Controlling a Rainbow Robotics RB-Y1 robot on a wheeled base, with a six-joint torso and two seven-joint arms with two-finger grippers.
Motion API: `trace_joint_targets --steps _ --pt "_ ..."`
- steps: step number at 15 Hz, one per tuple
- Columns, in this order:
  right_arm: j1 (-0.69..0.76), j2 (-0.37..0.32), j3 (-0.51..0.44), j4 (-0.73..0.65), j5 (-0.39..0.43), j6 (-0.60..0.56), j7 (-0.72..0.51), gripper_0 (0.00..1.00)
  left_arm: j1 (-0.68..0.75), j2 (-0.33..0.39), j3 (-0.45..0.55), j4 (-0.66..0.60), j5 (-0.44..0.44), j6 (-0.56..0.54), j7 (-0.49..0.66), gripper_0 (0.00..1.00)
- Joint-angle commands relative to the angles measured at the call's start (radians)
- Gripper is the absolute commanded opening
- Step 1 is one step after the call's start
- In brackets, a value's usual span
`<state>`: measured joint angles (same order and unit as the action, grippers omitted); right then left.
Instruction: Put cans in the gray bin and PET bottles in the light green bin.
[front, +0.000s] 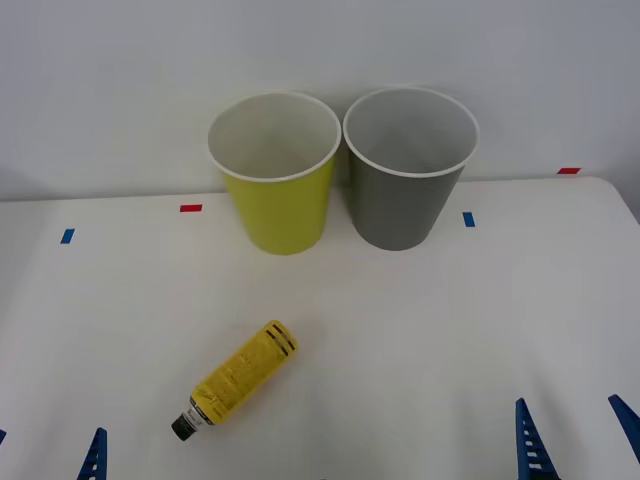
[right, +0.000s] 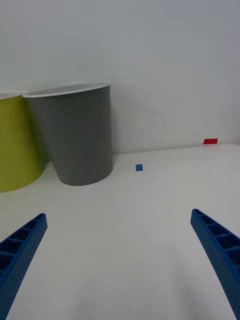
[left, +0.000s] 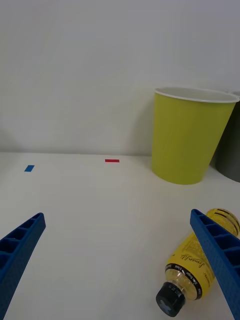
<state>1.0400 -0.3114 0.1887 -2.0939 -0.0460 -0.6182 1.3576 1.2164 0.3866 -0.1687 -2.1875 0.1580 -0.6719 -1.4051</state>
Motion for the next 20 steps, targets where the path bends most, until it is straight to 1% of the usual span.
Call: trace_joint_targets --steps 1,20 --pt "0.0 0.0 0.0 0.0 0.0 0.0 0.0 1.0 0.0 0.0 0.0 0.0 0.0 0.0 0.0 1.0" --pt "0.0 0.0 0.0 0.0 0.0 0.0 0.0 1.0 0.0 0.0 0.0 0.0 0.0 0.0 0.0 1.0"
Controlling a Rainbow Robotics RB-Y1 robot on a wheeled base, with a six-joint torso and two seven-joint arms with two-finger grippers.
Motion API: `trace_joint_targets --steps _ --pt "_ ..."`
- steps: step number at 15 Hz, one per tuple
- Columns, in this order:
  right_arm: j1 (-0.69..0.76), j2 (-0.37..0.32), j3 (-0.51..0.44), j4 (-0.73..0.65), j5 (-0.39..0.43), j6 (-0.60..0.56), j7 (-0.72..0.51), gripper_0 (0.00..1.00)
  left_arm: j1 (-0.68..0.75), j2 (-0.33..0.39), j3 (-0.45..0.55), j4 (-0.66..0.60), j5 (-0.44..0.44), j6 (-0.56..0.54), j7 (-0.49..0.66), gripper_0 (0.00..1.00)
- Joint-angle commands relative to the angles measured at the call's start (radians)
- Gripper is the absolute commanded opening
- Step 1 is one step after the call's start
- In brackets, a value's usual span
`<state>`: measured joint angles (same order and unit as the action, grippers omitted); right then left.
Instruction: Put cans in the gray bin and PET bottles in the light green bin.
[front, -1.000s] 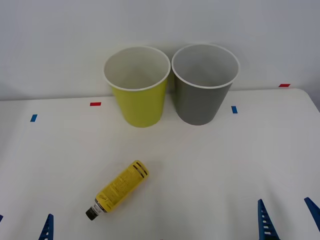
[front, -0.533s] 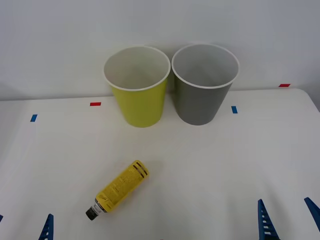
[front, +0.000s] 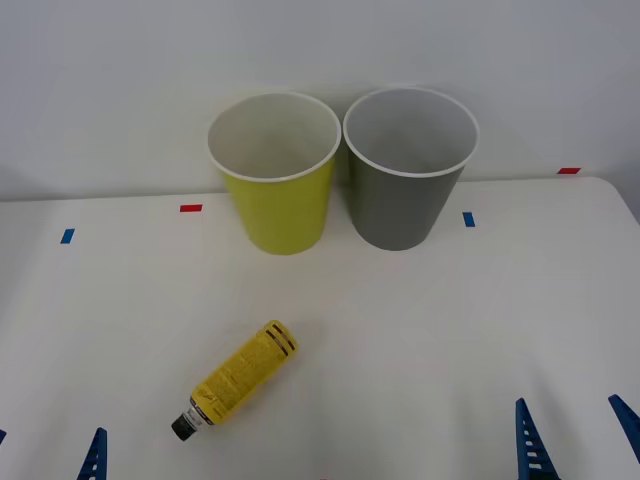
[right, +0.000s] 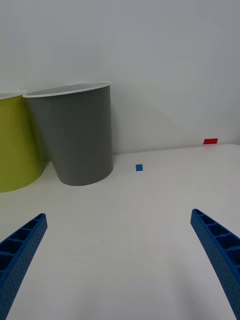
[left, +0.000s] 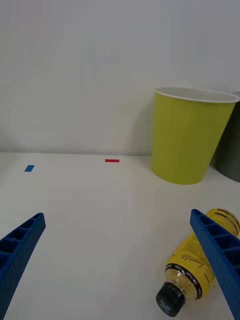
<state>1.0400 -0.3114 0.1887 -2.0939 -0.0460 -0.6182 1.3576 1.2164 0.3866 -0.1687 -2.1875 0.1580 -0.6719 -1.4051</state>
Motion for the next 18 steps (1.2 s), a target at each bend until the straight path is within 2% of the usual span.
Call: trace_joint_targets --steps 1,17,18 --pt "0.0 0.0 0.0 0.0 0.0 0.0 0.0 1.0 0.0 0.0 0.0 0.0 0.0 0.0 0.0 1.0" --pt "0.0 0.0 0.0 0.0 0.0 0.0 0.0 1.0 0.0 0.0 0.0 0.0 0.0 0.0 0.0 1.0" --pt "0.0 0.0 0.0 0.0 0.0 0.0 0.0 1.0 -0.026 0.015 -0.002 0.037 -0.002 0.02 0.0 1.0"
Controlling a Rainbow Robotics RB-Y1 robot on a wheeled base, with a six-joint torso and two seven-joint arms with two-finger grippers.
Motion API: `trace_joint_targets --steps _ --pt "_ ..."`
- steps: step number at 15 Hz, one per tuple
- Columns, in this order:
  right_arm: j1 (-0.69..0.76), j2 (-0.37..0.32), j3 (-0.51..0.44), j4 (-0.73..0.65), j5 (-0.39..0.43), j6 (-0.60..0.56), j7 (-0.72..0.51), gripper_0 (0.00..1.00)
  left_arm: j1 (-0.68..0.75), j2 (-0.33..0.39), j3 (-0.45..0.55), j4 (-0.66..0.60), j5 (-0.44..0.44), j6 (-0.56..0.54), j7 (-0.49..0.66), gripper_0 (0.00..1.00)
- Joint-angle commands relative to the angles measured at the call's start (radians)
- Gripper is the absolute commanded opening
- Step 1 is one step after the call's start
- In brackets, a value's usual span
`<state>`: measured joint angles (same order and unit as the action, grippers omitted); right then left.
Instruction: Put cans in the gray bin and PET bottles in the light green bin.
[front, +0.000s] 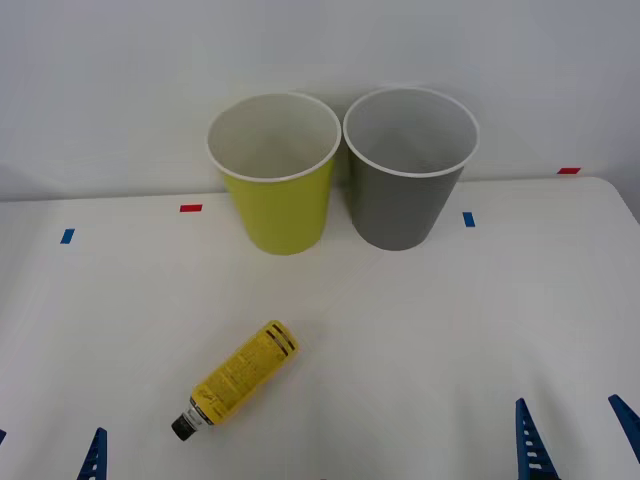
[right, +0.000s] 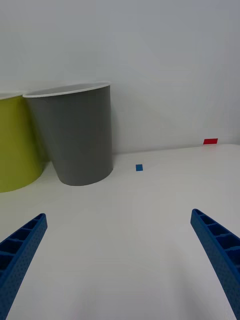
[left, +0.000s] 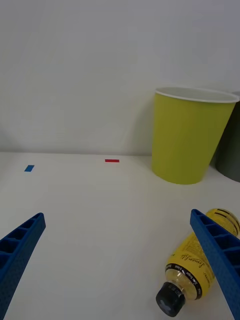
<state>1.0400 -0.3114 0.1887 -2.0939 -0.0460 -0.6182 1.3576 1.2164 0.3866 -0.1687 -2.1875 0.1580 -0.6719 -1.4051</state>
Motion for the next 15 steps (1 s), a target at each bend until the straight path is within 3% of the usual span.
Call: trace_joint_targets --steps 1,7,15 --pt "0.0 0.0 0.0 0.0 0.0 0.0 0.0 1.0 -0.028 0.017 0.0 0.038 -0.002 0.02 0.0 1.0" --pt "0.0 0.0 0.0 0.0 0.0 0.0 0.0 1.0 -0.075 0.135 -0.002 0.054 0.023 0.025 -0.005 1.0" --pt "0.0 0.0 0.0 0.0 0.0 0.0 0.0 1.0 -0.216 0.377 0.014 0.054 0.08 0.106 -0.02 1.0"
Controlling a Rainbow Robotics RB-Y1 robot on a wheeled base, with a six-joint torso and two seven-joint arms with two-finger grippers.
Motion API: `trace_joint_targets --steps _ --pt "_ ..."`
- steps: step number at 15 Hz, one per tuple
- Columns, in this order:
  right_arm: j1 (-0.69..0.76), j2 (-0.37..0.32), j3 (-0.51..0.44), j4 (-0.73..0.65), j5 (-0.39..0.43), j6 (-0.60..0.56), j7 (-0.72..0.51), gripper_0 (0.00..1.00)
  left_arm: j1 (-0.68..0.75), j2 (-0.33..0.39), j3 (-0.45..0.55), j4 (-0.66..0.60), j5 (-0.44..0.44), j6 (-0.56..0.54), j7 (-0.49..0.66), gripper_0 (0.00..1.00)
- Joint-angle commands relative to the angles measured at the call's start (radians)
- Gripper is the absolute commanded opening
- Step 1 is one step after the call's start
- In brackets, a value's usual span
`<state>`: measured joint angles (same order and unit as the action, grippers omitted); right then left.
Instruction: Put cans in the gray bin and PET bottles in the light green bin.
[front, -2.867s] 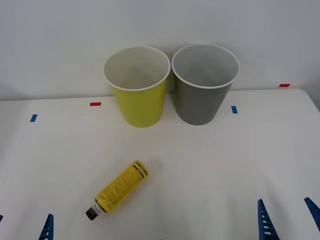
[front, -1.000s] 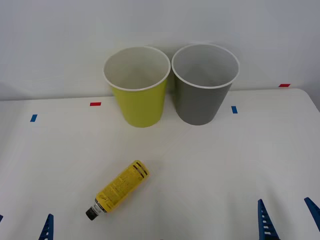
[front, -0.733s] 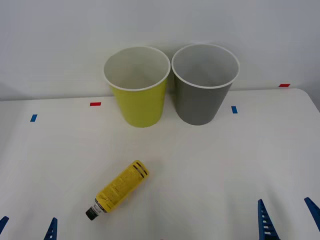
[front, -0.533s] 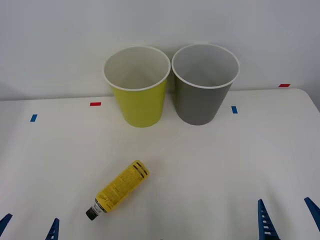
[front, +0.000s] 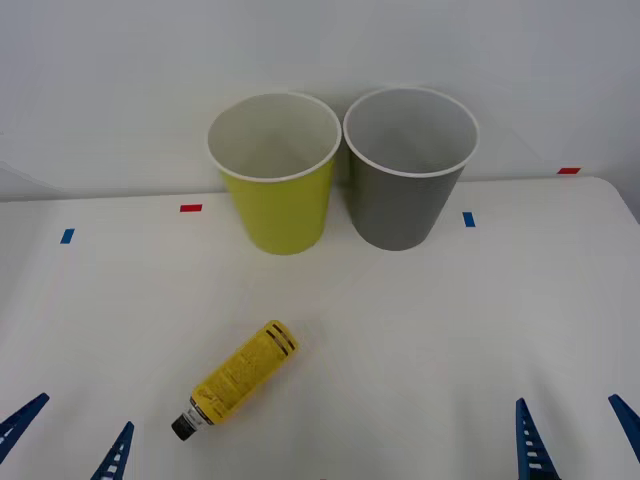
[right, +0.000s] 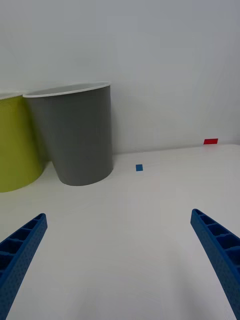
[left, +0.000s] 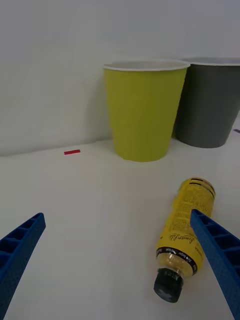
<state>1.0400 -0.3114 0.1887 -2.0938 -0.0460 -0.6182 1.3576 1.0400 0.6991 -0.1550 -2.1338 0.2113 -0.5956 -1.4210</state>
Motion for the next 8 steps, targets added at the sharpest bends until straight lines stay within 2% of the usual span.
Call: trace_joint_targets --steps 1,8 --pt "0.0 0.0 0.0 0.0 0.0 0.0 0.0 1.0 -0.058 0.1 0.0 0.0 0.04 0.04 -0.006 1.0" --pt "0.0 0.0 0.0 0.0 0.0 0.0 0.0 1.0 -0.155 0.283 0.002 -0.009 0.04 0.163 -0.009 1.0"
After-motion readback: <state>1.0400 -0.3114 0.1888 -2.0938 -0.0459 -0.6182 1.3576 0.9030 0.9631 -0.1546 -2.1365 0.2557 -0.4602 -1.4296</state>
